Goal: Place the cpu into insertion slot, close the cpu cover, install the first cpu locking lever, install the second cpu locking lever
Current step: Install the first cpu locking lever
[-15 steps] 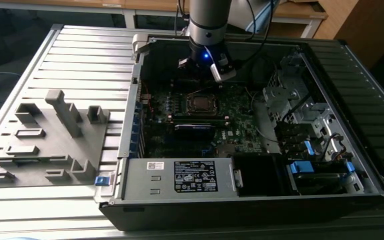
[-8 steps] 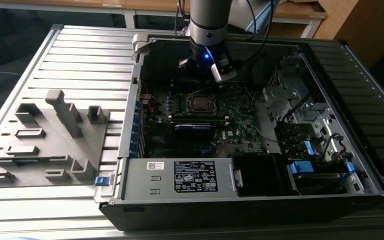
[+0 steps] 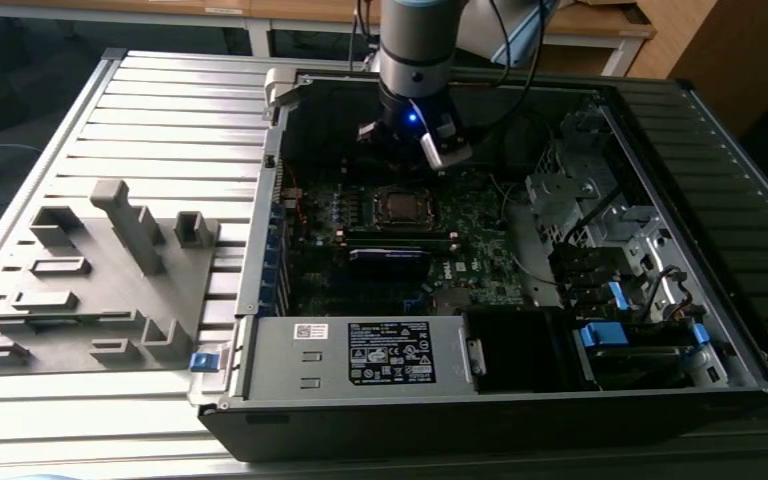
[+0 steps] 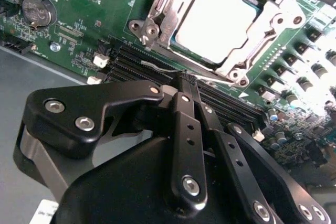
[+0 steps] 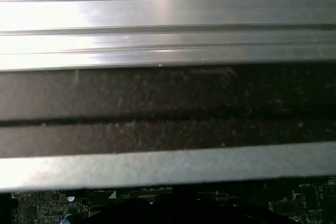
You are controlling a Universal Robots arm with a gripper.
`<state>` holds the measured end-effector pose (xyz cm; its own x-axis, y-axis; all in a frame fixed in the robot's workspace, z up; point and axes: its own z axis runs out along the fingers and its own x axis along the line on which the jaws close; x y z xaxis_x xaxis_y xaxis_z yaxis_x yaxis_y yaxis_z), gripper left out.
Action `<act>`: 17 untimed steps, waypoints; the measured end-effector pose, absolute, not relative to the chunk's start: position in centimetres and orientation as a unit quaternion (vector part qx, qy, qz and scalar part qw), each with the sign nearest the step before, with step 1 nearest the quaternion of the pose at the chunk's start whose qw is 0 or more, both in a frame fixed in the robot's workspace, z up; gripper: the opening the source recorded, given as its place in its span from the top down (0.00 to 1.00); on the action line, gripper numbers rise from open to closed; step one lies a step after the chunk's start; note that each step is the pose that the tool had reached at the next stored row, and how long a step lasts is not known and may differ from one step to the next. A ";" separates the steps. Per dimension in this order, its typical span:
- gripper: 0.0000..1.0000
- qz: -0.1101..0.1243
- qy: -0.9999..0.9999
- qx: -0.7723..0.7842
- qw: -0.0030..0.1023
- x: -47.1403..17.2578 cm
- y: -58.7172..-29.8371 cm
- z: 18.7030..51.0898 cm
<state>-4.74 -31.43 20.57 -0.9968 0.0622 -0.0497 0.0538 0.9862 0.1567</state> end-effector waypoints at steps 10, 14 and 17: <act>0.89 0.076 0.996 0.030 0.027 -4.2 -31.4 20.1; 0.89 0.075 0.996 0.030 0.027 -3.9 -31.4 20.1; 0.89 0.075 0.996 0.030 0.027 -3.8 -31.4 20.1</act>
<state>-3.84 -31.43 20.10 -0.9967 0.0645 -0.0502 0.0562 0.9868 0.1518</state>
